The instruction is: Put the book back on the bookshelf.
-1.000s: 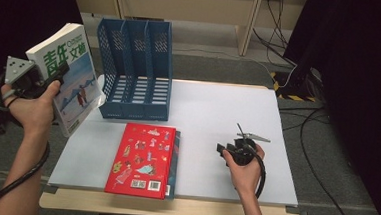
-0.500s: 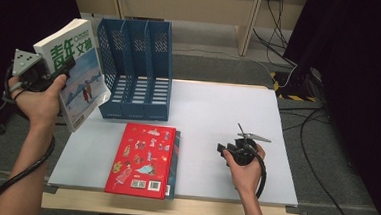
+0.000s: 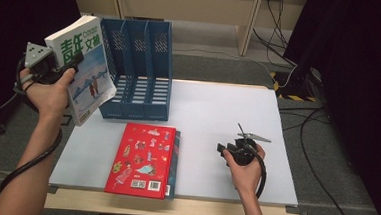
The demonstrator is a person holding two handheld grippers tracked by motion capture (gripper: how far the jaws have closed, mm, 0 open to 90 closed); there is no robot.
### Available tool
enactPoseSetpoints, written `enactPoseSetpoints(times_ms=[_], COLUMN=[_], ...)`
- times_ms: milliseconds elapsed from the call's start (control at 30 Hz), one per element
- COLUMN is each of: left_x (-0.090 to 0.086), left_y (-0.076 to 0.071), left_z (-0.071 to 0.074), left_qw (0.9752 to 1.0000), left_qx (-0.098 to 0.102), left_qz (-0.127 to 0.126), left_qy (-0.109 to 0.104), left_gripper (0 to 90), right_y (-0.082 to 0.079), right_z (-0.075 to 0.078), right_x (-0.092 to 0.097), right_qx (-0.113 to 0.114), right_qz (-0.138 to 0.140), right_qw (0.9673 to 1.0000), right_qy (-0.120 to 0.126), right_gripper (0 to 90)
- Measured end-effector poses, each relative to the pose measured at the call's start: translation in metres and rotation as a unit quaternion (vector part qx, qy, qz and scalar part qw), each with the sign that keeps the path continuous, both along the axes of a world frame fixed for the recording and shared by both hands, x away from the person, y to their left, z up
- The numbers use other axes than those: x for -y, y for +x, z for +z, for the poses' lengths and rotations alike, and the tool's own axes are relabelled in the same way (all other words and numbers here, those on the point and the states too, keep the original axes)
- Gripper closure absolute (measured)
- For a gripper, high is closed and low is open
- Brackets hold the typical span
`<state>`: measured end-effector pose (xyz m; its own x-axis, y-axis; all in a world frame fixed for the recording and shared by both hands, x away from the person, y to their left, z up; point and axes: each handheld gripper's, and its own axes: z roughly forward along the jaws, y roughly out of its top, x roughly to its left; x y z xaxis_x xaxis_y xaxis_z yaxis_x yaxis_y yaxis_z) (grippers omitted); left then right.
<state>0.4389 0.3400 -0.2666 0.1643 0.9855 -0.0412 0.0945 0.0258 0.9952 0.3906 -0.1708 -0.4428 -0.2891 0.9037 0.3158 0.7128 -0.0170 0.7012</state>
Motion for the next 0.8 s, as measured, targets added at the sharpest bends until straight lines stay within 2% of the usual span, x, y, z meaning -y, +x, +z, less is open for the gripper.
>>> enactPoseSetpoints(times_ms=[333, 500, 800], left_x=[0.004, 0.007, 0.012], left_y=[0.023, 0.035, 0.052], left_z=[-0.001, -0.004, -0.001], left_qw=[1.0000, 0.9999, 0.9998], left_qx=[-0.002, -0.009, -0.013], left_qz=[0.005, 0.011, 0.014], left_qy=[0.003, -0.004, 0.005], left_gripper=[73.6, 73.5, 73.5], right_y=[0.000, 0.000, 0.001], right_z=[0.002, 0.003, 0.003], right_x=[0.002, 0.003, 0.006], right_qx=[0.002, 0.005, 0.004], right_qz=[-0.004, -0.005, -0.007], right_qw=[1.0000, 1.0000, 0.9999], right_qy=[0.004, 0.006, 0.007], right_gripper=[55.6, 55.6, 55.6])
